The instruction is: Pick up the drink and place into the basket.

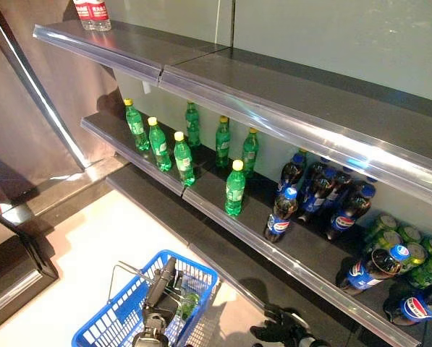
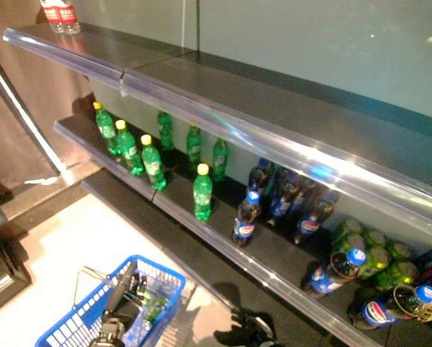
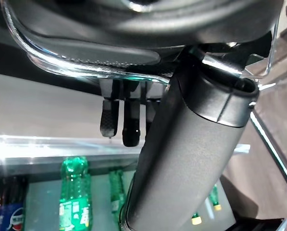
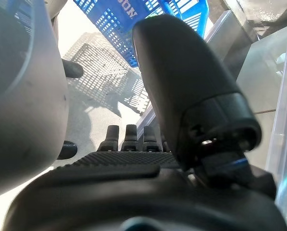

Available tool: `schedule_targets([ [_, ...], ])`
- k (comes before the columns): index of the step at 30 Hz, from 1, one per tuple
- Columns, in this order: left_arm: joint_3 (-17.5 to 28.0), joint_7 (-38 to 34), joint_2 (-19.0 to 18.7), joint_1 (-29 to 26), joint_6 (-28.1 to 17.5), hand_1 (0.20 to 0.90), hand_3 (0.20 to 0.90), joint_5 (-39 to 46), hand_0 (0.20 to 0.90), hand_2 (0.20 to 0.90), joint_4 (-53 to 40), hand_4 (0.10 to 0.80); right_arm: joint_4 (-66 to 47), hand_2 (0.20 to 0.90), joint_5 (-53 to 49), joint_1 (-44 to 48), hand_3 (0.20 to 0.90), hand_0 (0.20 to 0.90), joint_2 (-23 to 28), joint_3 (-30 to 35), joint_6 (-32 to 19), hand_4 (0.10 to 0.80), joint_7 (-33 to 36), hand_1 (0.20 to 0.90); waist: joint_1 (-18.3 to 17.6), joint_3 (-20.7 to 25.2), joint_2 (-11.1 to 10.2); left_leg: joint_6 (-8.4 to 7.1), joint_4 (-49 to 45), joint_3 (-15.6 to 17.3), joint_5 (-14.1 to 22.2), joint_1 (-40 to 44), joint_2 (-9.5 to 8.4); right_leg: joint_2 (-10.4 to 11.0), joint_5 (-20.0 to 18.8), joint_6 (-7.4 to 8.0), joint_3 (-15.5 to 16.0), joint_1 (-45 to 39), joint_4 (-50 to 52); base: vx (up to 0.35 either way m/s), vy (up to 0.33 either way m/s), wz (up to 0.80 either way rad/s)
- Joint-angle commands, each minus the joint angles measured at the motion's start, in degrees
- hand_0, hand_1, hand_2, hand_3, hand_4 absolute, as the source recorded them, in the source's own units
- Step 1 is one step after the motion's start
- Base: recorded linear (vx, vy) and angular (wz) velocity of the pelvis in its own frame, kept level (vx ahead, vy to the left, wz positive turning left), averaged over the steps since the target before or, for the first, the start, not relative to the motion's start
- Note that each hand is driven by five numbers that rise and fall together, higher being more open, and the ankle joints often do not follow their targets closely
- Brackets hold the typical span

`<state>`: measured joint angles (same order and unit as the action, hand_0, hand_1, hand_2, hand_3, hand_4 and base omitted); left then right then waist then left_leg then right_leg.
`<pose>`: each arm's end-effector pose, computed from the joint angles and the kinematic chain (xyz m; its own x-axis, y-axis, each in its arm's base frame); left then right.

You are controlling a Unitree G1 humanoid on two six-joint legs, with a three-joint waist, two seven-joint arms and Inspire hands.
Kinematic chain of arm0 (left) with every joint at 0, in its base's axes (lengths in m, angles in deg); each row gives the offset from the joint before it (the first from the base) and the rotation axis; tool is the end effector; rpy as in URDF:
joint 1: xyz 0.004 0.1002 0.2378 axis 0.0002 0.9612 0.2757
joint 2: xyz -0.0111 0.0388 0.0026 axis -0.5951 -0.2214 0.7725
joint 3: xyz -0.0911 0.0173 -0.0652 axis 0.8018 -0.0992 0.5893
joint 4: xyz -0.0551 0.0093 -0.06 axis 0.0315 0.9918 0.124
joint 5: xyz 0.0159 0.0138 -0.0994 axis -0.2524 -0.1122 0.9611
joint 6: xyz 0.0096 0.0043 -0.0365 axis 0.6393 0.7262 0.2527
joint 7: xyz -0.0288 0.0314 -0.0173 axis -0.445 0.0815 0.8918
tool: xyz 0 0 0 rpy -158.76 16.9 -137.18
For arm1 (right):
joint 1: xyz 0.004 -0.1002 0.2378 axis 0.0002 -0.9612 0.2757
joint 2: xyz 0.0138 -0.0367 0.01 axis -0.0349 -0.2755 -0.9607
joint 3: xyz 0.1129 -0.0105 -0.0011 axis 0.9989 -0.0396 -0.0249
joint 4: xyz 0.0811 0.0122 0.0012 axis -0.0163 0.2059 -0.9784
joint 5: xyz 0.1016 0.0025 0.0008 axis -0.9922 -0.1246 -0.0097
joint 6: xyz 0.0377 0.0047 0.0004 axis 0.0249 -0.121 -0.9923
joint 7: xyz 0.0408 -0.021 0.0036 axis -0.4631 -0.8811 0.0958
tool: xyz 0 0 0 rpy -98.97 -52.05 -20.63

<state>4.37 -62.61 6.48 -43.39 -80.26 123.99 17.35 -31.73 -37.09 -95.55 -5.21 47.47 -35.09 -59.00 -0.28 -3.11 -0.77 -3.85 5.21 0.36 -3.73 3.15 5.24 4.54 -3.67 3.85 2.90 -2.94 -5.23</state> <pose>0.0969 0.1811 -0.1022 0.8876 0.0799 -0.4536 -0.4594 0.2243 -0.8594 0.0839 -0.1940 -0.1144 0.5372 0.1708 -0.8260 -0.0849 0.9853 0.1486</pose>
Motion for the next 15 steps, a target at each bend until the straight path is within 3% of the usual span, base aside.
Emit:
schedule_targets([
  [1,0.2,9.5,-1.6,-7.6,-3.9,0.300,0.200,-3.0,0.300,0.300,-10.9,0.100,-3.0,0.900,-1.5,1.7,0.900,0.900,1.1,0.7,-1.9,0.800,-1.1,0.900,0.0,0.9,0.2,3.84,-0.2,2.2,2.0,0.8,-2.93,0.8,-0.6,-0.91,2.9,-1.6,0.2,0.000,0.000,0.00],
  [15,0.2,10.3,-1.4,-7.3,-3.6,0.300,0.200,-2.8,0.300,0.300,-10.4,0.100,-2.7,0.900,0.1,1.8,0.900,0.900,1.5,0.2,-2.1,0.800,-2.3,0.900,0.2,1.0,0.2,3.76,-0.2,2.0,1.9,0.8,-3.00,0.8,-0.6,-0.89,3.1,-1.7,0.2,0.000,0.000,0.00],
])
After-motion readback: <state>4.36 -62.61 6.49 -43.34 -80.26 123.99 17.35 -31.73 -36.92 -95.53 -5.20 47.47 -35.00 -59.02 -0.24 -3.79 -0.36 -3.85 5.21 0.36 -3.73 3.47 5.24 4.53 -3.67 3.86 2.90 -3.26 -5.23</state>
